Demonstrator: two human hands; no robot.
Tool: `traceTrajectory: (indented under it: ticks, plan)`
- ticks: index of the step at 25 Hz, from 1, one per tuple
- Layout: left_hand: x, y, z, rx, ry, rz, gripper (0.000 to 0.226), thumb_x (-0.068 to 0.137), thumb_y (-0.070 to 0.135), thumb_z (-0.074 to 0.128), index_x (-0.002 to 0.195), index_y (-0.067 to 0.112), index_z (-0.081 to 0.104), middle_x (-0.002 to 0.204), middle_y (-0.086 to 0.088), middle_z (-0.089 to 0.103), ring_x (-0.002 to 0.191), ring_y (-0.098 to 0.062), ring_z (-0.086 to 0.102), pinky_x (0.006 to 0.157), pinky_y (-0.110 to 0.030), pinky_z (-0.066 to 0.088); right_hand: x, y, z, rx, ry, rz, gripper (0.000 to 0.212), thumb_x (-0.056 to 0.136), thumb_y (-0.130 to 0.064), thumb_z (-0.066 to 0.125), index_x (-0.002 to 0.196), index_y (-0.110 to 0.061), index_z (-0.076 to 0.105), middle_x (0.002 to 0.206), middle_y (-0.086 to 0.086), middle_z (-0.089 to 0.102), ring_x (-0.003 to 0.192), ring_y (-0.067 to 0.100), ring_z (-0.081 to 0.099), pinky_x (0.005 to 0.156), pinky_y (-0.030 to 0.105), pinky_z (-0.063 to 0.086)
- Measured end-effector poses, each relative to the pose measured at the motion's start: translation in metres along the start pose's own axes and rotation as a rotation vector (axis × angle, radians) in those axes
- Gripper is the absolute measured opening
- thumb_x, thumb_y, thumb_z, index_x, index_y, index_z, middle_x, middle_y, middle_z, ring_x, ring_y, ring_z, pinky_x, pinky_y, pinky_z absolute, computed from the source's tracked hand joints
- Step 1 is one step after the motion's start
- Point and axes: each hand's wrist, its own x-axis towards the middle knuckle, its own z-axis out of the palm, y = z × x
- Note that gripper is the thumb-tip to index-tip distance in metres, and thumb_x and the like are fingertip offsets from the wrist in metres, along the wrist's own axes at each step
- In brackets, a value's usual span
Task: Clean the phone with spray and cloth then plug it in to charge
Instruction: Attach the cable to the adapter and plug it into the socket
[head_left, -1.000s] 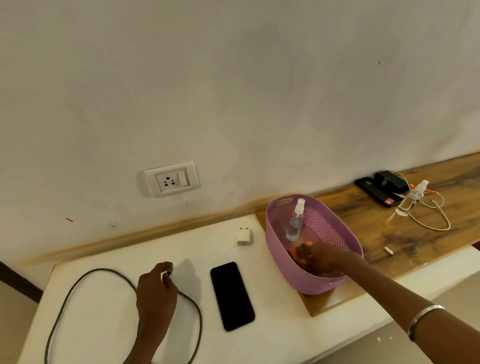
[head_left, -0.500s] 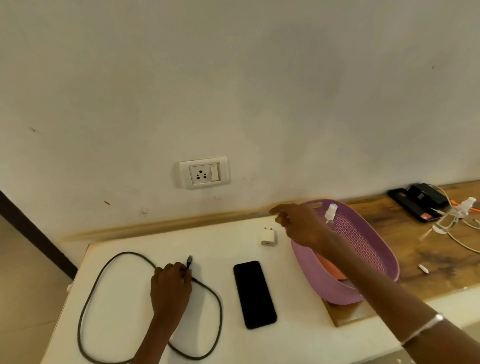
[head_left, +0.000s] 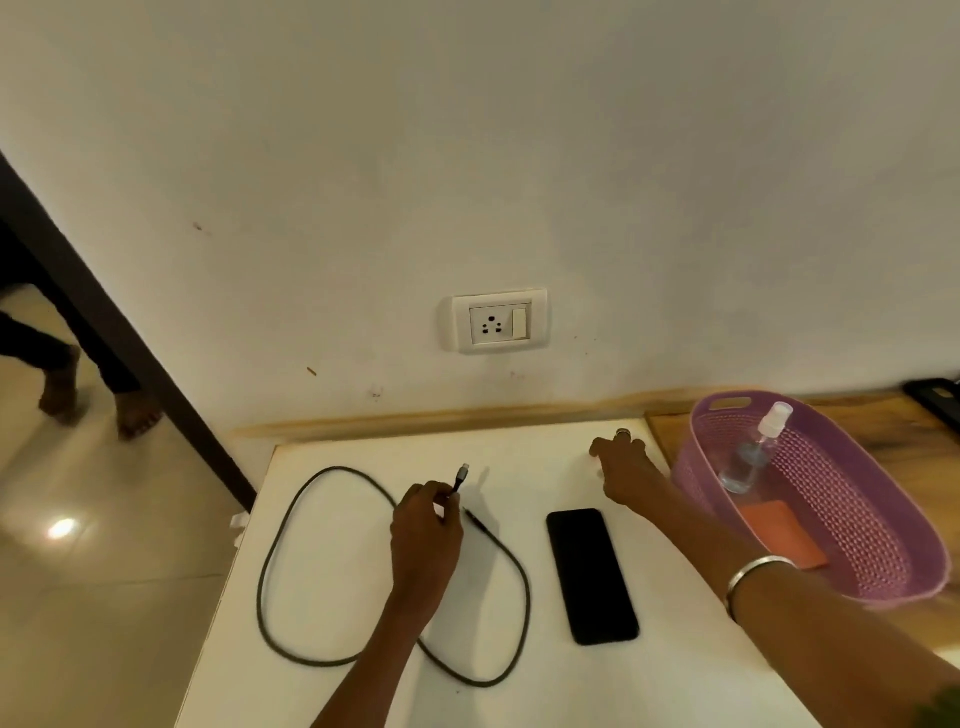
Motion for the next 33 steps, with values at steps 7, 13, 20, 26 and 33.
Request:
traceTrajectory:
  ticks: [7, 13, 20, 26, 33]
  plan:
    - [0.016, 0.029, -0.017, -0.006, -0.009, 0.048, 0.017, 0.092, 0.008, 0.059, 0.1, 0.015, 0.073, 0.094, 0.001, 0.068, 0.08, -0.013, 0.059, 0.062, -0.009, 0.032, -0.033, -0.019, -0.024, 0.336, -0.008, 0.028, 0.036, 0.088, -0.019, 0.057, 0.123, -0.023, 0.054, 0.121, 0.008, 0.062, 0.112, 0.028, 0.056, 0.094, 0.033, 0.041]
    - [-0.008, 0.077, -0.047, -0.03, 0.016, 0.182, 0.012, 0.089, 0.016, 0.069, 0.095, 0.022, 0.078, 0.084, 0.005, 0.065, 0.083, -0.014, 0.064, 0.064, -0.015, 0.038, -0.08, -0.042, -0.077, 0.68, -0.07, -0.135, 0.035, 0.091, -0.015, 0.059, 0.126, -0.016, 0.056, 0.12, 0.01, 0.059, 0.099, 0.027, 0.059, 0.082, 0.031, 0.043]
    - [-0.034, 0.138, -0.094, -0.003, -0.011, 0.41, 0.012, 0.087, 0.026, 0.072, 0.097, 0.026, 0.079, 0.082, 0.007, 0.062, 0.076, -0.011, 0.059, 0.063, -0.024, 0.045, -0.146, -0.067, -0.131, 0.995, -0.074, -0.259, 0.045, 0.075, -0.005, 0.075, 0.117, -0.016, 0.064, 0.114, 0.006, 0.064, 0.096, 0.016, 0.059, 0.087, 0.03, 0.053]
    - [-0.049, 0.165, -0.123, 0.002, 0.003, 0.467, 0.011, 0.087, 0.023, 0.073, 0.096, 0.025, 0.079, 0.081, 0.009, 0.061, 0.075, -0.009, 0.059, 0.064, -0.028, 0.049, -0.176, -0.081, -0.166, 0.934, -0.027, -0.236, 0.054, 0.076, -0.003, 0.076, 0.126, -0.015, 0.061, 0.118, 0.013, 0.065, 0.097, 0.023, 0.064, 0.087, 0.033, 0.057]
    - [-0.062, 0.177, -0.136, 0.157, 0.046, 0.528, 0.013, 0.09, 0.032, 0.067, 0.099, 0.031, 0.077, 0.084, 0.011, 0.058, 0.073, -0.008, 0.055, 0.054, -0.015, 0.034, -0.186, -0.085, -0.171, 0.734, 0.059, -0.215, 0.056, 0.081, -0.015, 0.074, 0.133, -0.019, 0.055, 0.124, 0.011, 0.062, 0.087, 0.018, 0.059, 0.076, 0.027, 0.056]
